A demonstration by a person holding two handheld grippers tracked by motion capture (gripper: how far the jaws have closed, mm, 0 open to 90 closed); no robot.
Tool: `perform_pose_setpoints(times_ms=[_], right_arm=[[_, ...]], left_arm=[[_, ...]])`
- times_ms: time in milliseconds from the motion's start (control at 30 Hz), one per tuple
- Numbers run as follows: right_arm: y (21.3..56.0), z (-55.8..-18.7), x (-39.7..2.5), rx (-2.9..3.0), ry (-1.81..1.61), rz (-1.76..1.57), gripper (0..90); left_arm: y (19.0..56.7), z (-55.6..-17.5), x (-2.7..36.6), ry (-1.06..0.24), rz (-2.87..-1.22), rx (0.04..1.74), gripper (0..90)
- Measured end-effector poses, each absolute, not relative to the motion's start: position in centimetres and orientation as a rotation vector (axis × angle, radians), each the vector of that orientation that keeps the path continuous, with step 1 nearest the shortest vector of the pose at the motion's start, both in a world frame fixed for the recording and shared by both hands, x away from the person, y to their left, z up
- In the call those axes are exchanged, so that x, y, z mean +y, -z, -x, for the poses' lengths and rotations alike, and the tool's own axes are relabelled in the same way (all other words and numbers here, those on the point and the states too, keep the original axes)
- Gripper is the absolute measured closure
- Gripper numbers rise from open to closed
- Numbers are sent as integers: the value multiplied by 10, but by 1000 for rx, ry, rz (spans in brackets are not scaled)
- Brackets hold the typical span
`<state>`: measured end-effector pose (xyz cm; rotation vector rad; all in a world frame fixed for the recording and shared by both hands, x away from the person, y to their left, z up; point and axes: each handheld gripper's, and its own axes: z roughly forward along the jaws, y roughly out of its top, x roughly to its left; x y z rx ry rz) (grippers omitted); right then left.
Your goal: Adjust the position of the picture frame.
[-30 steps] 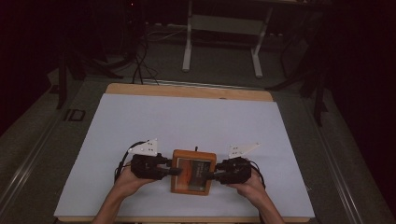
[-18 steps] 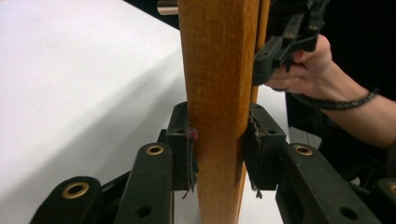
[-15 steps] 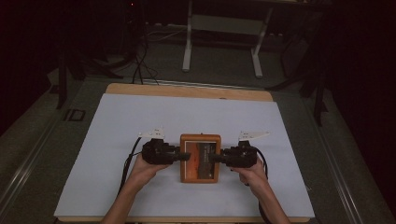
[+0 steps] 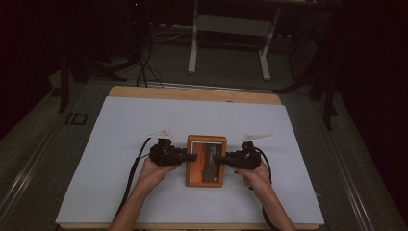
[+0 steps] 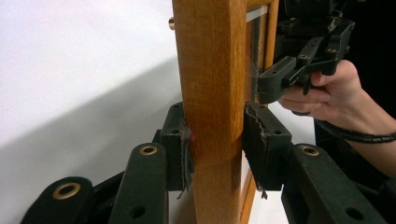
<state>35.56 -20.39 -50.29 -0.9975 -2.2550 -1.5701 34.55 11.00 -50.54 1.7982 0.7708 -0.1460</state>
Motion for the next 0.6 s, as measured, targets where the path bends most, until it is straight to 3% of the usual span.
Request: perform_pose_setpoints(times_ms=[600], right_arm=[[515,-367,-203,-2236,1486,1185,552]], left_arm=[[514,-355,101,37,-1834,915,555]])
